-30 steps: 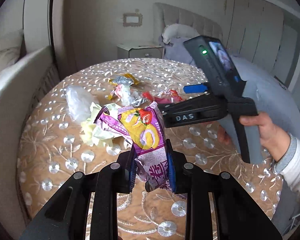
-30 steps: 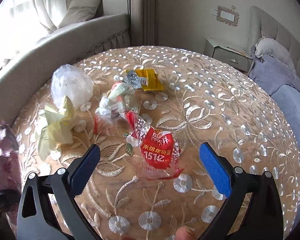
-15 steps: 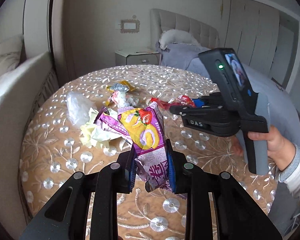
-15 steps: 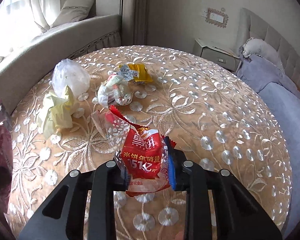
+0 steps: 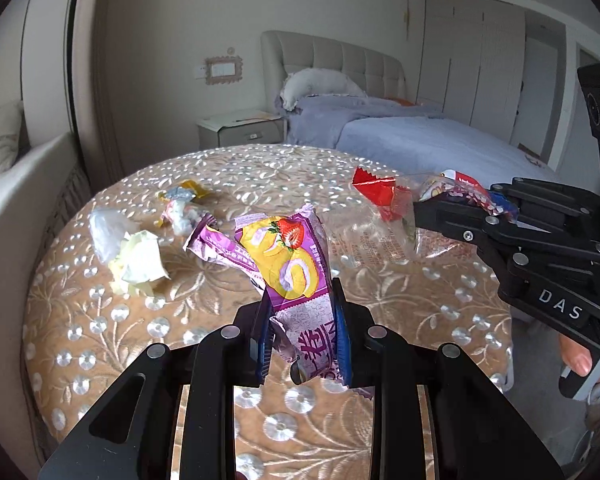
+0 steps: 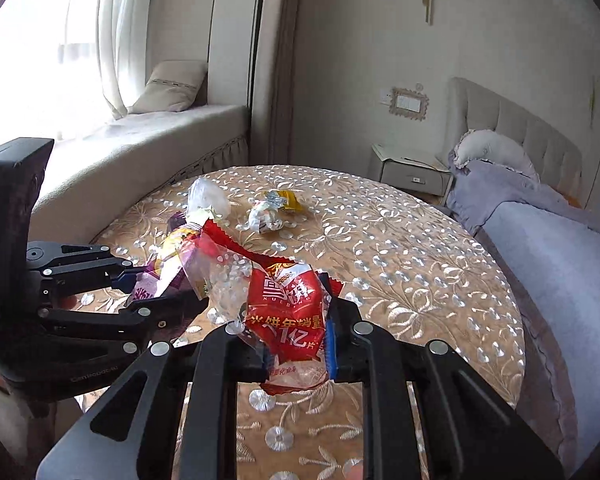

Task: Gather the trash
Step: 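Carry the pink wrapper and red snack bag over the trash bin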

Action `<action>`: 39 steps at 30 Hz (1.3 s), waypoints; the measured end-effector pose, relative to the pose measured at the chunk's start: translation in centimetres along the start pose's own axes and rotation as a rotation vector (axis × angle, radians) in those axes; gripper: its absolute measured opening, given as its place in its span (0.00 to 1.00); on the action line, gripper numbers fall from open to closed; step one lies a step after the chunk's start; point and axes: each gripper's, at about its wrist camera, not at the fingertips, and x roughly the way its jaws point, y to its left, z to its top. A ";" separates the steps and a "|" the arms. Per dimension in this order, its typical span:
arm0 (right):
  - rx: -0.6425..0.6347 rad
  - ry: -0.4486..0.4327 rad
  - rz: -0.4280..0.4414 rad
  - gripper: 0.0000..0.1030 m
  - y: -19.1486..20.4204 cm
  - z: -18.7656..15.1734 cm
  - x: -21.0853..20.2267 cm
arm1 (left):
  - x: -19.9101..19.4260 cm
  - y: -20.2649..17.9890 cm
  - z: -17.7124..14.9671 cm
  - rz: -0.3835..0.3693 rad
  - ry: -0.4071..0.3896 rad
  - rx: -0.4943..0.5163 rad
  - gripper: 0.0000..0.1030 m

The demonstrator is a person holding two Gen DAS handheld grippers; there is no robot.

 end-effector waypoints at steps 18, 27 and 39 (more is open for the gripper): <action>0.271 -0.065 -0.291 0.20 -10.8 -8.8 -10.9 | 2.5 -14.2 1.4 -0.338 0.044 0.169 0.24; 0.388 -0.106 -0.473 0.20 -15.8 -13.2 -15.8 | 6.3 -22.9 1.6 -0.467 0.116 0.294 0.24; 0.526 -0.025 -0.573 0.20 -21.5 -19.4 -15.2 | 13.3 -32.5 -1.2 -0.555 0.287 0.403 0.24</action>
